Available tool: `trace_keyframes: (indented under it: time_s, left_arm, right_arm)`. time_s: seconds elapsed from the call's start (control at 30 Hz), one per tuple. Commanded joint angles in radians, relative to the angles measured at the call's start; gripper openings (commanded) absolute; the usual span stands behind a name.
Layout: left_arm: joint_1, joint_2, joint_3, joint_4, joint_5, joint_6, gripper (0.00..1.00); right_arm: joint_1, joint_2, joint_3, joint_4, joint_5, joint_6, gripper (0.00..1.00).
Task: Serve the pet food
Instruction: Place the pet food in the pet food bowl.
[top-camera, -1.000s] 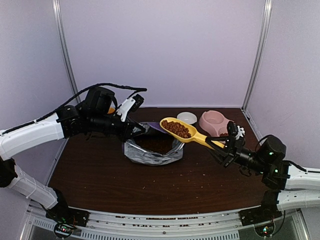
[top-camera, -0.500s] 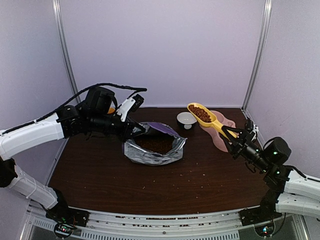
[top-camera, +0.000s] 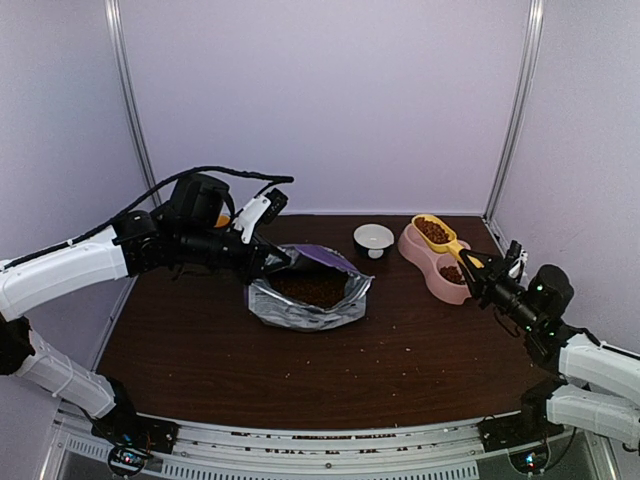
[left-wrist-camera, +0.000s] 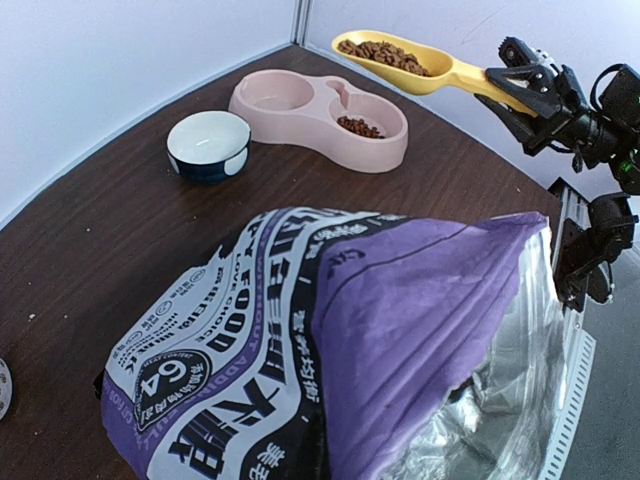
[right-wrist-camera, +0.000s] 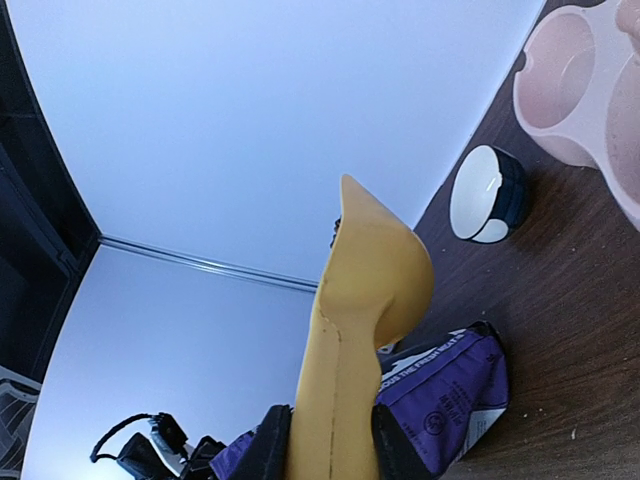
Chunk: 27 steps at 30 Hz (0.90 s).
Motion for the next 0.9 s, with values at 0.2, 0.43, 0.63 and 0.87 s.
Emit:
trace_keyframes:
  time_s: [0.2,0.43,0.63,0.87]
  left_arm:
    - [0.020,-0.035,0.016,0.033,-0.023,0.015,0.00]
    - [0.020,-0.038,0.018,0.029,-0.027,0.020,0.00]
    - [0.020,-0.037,0.020,0.028,-0.031,0.023,0.00]
    - [0.019,-0.035,0.020,0.026,-0.035,0.024,0.00]
  right_arm:
    - [-0.103,0.217,0.080,0.154,-0.087,-0.108,0.00]
    - [-0.133,0.390,0.118,0.283,-0.111,-0.102,0.00]
    - [-0.137,0.511,0.169,0.343,-0.103,-0.121,0.00]
    - [-0.150,0.615,0.202,0.401,-0.068,-0.116,0.00]
